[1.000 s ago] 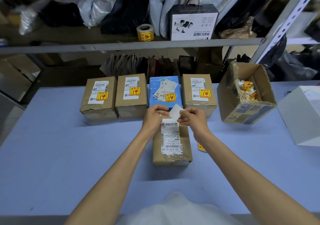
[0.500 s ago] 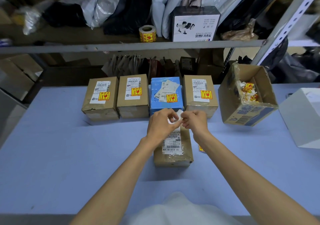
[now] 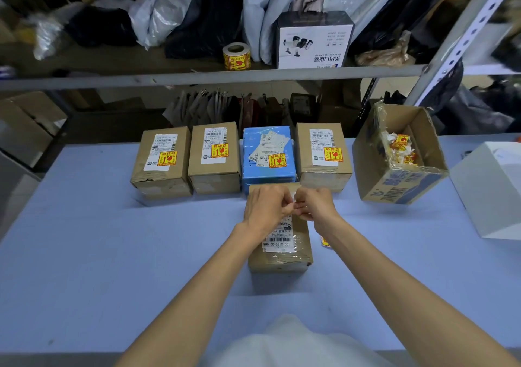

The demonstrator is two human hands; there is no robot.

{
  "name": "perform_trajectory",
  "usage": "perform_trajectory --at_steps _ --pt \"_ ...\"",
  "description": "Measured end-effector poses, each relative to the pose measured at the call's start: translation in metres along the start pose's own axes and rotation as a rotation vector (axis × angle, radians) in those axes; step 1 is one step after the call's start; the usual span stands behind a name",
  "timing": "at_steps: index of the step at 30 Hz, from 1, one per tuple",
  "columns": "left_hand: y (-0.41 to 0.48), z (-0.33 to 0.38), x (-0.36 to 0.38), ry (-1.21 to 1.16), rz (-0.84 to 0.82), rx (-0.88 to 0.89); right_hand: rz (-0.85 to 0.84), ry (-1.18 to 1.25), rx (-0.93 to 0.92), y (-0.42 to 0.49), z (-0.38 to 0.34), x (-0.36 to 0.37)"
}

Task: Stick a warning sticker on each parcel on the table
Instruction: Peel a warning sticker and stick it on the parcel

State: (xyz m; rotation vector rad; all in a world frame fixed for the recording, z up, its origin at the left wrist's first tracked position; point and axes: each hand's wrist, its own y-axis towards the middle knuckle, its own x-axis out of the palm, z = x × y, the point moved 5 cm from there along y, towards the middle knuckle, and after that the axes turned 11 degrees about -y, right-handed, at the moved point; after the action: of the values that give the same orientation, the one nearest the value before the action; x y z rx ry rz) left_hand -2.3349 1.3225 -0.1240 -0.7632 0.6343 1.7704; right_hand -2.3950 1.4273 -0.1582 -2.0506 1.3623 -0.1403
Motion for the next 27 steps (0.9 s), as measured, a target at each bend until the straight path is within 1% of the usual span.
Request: perform_trajectory --at_steps 2,4,6,8,9,12,14,16,18,20,22,24,27 --pt "0.000 -0.004 0.000 -0.012 -0.008 -0.038 -0.036 0.027 0.020 -0.002 -0.003 0.001" --pt "0.002 -0.008 -0.006 -0.136 0.024 -0.089 -0.090 0.103 0.066 -0.005 -0.003 0.000" --pt "0.004 -0.010 -0.015 -0.325 0.067 -0.144 -0.187 0.288 0.100 -0.009 -0.002 0.003" --pt "0.007 -0.007 -0.022 -0.443 0.089 -0.163 -0.262 0.454 0.061 -0.009 -0.007 0.006" --pt "0.008 -0.005 -0.025 -0.481 0.101 -0.162 -0.283 0.482 0.033 -0.009 -0.010 0.007" --pt "0.009 -0.002 -0.029 -0.524 0.143 -0.138 -0.325 0.432 -0.014 -0.008 -0.018 0.010" --pt "0.009 -0.002 -0.030 -0.513 0.149 -0.129 -0.320 0.387 -0.032 -0.006 -0.021 0.008" --pt "0.008 -0.003 -0.030 -0.482 0.155 -0.129 -0.277 0.304 -0.082 -0.006 -0.024 0.006" --pt "0.007 -0.003 -0.029 -0.389 0.167 -0.119 -0.197 0.211 -0.136 -0.007 -0.026 0.004" --pt "0.007 -0.002 -0.027 -0.244 0.169 -0.112 -0.120 0.162 -0.154 -0.007 -0.025 0.003" --pt "0.008 0.001 -0.026 -0.129 0.170 -0.109 -0.080 0.154 -0.158 -0.007 -0.023 0.002" --pt "0.009 0.004 -0.024 -0.079 0.156 -0.097 -0.063 0.159 -0.156 -0.008 -0.022 0.003" --pt "0.011 0.009 -0.022 -0.005 0.092 -0.069 -0.063 0.166 -0.140 -0.008 -0.021 0.004"
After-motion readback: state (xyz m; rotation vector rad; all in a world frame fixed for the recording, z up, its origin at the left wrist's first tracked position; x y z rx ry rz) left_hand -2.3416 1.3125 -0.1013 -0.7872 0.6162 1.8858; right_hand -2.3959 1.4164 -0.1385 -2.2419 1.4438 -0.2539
